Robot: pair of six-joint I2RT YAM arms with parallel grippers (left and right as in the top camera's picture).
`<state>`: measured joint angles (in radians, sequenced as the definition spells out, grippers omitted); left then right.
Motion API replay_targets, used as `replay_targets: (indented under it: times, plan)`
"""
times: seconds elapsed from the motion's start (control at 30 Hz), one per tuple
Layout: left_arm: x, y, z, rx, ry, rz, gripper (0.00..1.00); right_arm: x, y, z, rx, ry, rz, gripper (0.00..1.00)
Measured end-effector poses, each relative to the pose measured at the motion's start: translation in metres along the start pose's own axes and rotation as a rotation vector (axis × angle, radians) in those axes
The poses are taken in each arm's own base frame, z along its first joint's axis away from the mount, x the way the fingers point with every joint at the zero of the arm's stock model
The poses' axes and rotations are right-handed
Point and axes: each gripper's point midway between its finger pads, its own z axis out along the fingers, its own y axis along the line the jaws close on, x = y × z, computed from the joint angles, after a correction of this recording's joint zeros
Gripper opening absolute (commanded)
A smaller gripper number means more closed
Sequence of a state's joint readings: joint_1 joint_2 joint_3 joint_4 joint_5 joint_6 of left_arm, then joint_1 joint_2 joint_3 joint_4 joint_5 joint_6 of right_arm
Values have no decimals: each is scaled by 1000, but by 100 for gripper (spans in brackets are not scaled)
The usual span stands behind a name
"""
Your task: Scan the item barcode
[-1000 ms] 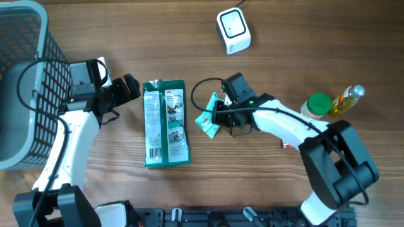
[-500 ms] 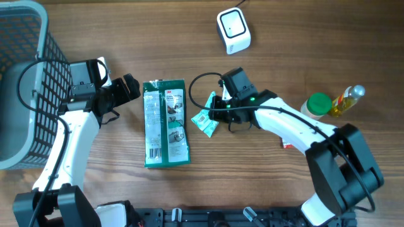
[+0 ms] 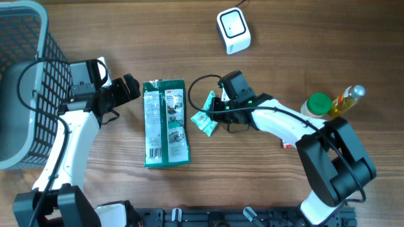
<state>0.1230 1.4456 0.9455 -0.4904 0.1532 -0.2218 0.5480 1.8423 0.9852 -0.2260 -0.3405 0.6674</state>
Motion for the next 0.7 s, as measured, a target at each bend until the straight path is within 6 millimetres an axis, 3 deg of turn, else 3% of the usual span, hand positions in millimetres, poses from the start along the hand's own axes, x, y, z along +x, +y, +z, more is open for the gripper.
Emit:
replay_targets:
  times: [0.2, 0.4, 0.6, 0.7]
  plan:
    - [0, 0, 0, 0, 0, 0, 100, -1, 11, -5, -40, 15, -10, 31]
    - [0, 0, 0, 0, 0, 0, 100, -7, 33, -29, -100, -23, -37, 9]
    - [0, 0, 0, 0, 0, 0, 100, 15, 48, -18, -110, 24, -89, 9]
    - [0, 0, 0, 0, 0, 0, 100, 27, 37, 3, -63, 63, -84, 8]
